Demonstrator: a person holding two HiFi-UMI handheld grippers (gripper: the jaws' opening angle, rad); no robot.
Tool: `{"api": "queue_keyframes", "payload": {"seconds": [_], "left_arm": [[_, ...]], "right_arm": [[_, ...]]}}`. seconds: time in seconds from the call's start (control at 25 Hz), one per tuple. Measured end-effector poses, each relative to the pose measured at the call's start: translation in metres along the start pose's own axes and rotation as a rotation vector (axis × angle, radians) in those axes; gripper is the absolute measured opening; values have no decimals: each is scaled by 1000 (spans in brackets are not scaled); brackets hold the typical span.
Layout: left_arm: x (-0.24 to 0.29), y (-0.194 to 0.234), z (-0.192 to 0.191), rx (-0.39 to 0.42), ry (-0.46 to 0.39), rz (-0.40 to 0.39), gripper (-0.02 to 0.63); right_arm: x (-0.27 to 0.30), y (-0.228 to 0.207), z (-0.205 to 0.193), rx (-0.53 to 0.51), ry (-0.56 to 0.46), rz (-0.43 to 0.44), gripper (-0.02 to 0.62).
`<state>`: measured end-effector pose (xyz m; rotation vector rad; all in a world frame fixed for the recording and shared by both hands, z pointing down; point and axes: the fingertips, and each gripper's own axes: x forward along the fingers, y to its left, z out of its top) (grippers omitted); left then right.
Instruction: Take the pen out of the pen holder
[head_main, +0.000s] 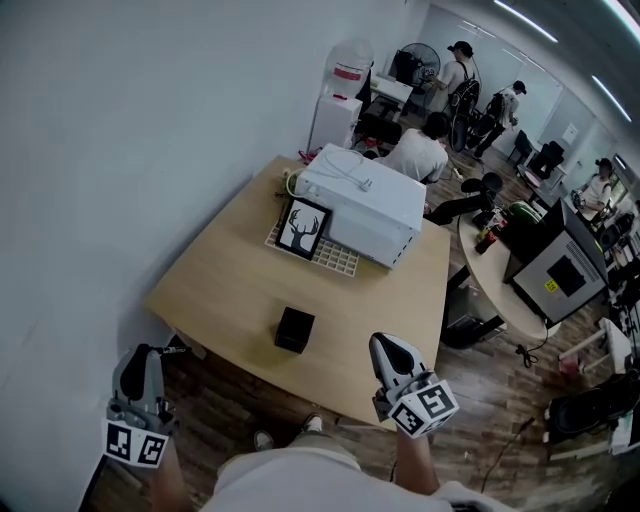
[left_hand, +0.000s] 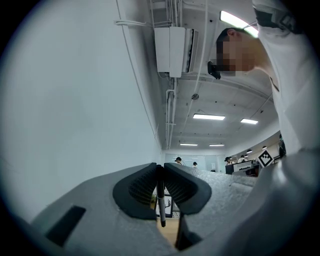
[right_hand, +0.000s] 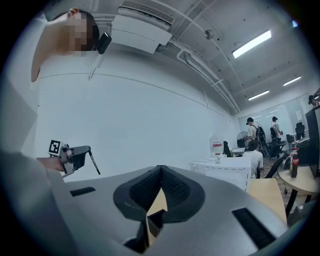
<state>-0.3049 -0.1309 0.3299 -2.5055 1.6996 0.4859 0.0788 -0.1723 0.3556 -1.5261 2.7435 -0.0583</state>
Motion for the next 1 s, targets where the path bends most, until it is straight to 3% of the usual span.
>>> {"api": "queue_keyframes", "payload": {"seconds": [1.0], "left_arm": [[-1, -6, -4, -9, 2, -4, 55]], "right_arm": [[8, 16, -2, -29, 7, 56, 2]]}}
